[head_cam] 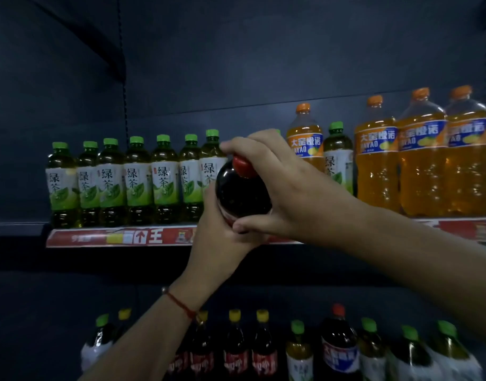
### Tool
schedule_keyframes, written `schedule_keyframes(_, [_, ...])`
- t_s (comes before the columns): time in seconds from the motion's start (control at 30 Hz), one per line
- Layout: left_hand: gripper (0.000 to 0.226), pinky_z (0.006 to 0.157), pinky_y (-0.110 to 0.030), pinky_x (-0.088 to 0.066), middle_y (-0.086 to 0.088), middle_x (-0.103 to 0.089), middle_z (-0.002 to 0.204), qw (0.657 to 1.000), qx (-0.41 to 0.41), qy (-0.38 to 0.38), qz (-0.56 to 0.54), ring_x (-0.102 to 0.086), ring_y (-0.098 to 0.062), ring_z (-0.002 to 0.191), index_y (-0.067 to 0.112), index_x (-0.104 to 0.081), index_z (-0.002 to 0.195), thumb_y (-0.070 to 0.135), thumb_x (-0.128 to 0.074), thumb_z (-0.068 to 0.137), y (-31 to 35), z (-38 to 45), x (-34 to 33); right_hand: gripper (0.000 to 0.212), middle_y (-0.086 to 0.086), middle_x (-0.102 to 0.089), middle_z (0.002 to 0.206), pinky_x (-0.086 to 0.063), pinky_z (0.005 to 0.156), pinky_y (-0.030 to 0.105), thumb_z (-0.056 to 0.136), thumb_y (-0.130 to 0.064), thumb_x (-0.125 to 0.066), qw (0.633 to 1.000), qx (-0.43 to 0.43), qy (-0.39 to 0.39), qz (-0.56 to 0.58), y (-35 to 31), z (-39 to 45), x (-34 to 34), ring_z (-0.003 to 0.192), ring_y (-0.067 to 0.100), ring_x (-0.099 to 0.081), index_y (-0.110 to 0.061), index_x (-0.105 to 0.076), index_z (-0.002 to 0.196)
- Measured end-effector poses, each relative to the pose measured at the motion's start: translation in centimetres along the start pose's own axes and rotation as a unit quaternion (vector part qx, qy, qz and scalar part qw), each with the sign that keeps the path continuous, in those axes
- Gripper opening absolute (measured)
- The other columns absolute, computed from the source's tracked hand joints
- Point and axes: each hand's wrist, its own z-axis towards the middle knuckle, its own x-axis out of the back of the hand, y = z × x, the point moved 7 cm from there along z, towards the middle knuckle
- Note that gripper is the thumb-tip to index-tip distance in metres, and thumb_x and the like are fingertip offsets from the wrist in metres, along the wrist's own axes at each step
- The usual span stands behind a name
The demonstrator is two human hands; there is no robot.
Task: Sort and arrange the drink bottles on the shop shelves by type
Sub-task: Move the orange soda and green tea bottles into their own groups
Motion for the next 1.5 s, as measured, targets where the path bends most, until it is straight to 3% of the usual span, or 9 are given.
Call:
schedule_keyframes(0.13, [0.095,0.094,-0.033,-0.054,0.017,-0.064,0.126,0.997,0.034,-0.015,-0.063,-0.062,-0.008,0.120,0.060,-0.043,0.124,-0.008,-0.082,0.071,0.1,-4.6,-1.3,0.102,-0.010,-0.031,0.133,-0.045,0.097,0.018,0.068,-0.043,-0.082,0.993,-0.071,-0.013,0.093,-0.8,-3.5,-1.1,0.118,0.000,-0.038,-0.036,-0.018,0.146])
schedule_keyframes(0.3, [0.078,0.086,-0.024,-0.055,0.010,-0.067,0.122,0.990,0.117,-0.029,-0.080,-0.065,-0.010,0.114,0.030,-0.046,0.134,-0.002,-0.082,0.072,-2.9,-11.4,-2.2,0.106,-0.035,-0.032,0.126,-0.039,0.098,0.011,0.067,-0.040,-0.085,0.945,-0.175,-0.051,0.270,-1.9,-8.3,-6.2,0.122,-0.014,-0.037,-0.049,-0.013,0.144])
schedule_keyframes(0.4, [0.071,0.084,-0.021,-0.054,0.000,-0.067,0.122,0.980,0.173,-0.026,-0.099,-0.066,-0.015,0.112,0.010,-0.044,0.139,0.004,-0.079,0.078,-5.1,-15.6,-2.3,0.110,-0.023,-0.038,0.143,-0.040,0.105,0.018,0.068,-0.037,-0.086,0.901,-0.229,-0.055,0.364,-2.4,-11.7,-10.1,0.130,-0.008,-0.040,-0.041,-0.013,0.150])
schedule_keyframes(0.5, [0.073,0.078,-0.024,-0.056,0.000,-0.071,0.113,0.964,0.238,-0.014,-0.120,-0.070,-0.017,0.103,0.010,-0.049,0.131,0.037,-0.082,0.072,-7.5,-19.6,-2.2,0.109,-0.028,-0.031,0.148,-0.036,0.096,0.002,0.071,-0.044,-0.082,0.845,-0.299,-0.091,0.433,-3.1,-16.3,-14.7,0.129,-0.019,-0.033,-0.045,-0.008,0.151])
schedule_keyframes(0.8, [0.055,0.070,-0.021,-0.056,0.001,-0.075,0.098,0.865,0.476,0.063,-0.143,-0.073,-0.015,0.091,0.018,-0.063,0.116,0.041,-0.080,0.070,-15.7,-32.4,-2.4,0.084,-0.047,-0.048,0.119,-0.043,0.089,0.005,0.069,-0.038,-0.084,0.706,-0.423,-0.221,0.523,-8.4,-29.8,-26.2,0.115,-0.021,-0.047,-0.061,-0.027,0.126])
schedule_keyframes(0.97, [0.050,0.096,-0.038,-0.054,-0.002,-0.075,0.111,0.805,0.572,0.064,-0.145,-0.070,-0.019,0.104,0.026,-0.066,0.118,0.050,-0.068,0.075,-17.7,-38.4,-3.3,0.072,-0.037,-0.056,0.119,-0.045,0.095,0.014,0.073,-0.034,-0.083,0.693,-0.458,-0.238,0.503,-11.3,-33.7,-30.5,0.111,-0.015,-0.053,-0.054,-0.041,0.128])
schedule_keyframes(1.1, [0.015,0.075,-0.018,-0.052,0.017,-0.072,0.093,0.804,0.588,0.002,-0.086,-0.068,0.003,0.082,0.040,-0.064,0.099,0.047,-0.065,0.086,-18.5,-40.0,-5.2,0.067,-0.029,-0.060,0.114,-0.048,0.087,0.014,0.071,-0.037,-0.084,0.666,-0.532,-0.206,0.481,-12.0,-37.2,-32.7,0.105,-0.013,-0.058,-0.047,-0.045,0.124])
schedule_keyframes(1.27, [0.051,0.074,-0.009,-0.048,0.017,-0.070,0.107,0.808,0.580,-0.071,-0.072,-0.066,0.008,0.089,0.041,-0.058,0.111,0.065,-0.061,0.066,-18.8,-39.9,-7.8,0.068,-0.015,-0.069,0.113,-0.054,0.085,0.022,0.070,-0.023,-0.086,0.615,-0.579,-0.176,0.505,-10.6,-40.0,-32.8,0.104,0.000,-0.065,-0.033,-0.052,0.127])
schedule_keyframes(1.5, [0.030,0.067,-0.001,-0.044,0.031,-0.061,0.100,0.858,0.505,-0.088,-0.022,-0.059,0.022,0.086,0.048,-0.050,0.114,0.058,-0.048,0.086,-17.8,-35.6,-8.7,0.047,-0.006,-0.074,0.097,-0.051,0.070,0.011,0.070,0.002,-0.082,0.622,-0.587,-0.104,0.508,-7.5,-40.2,-29.9,0.088,0.002,-0.070,-0.027,-0.065,0.103])
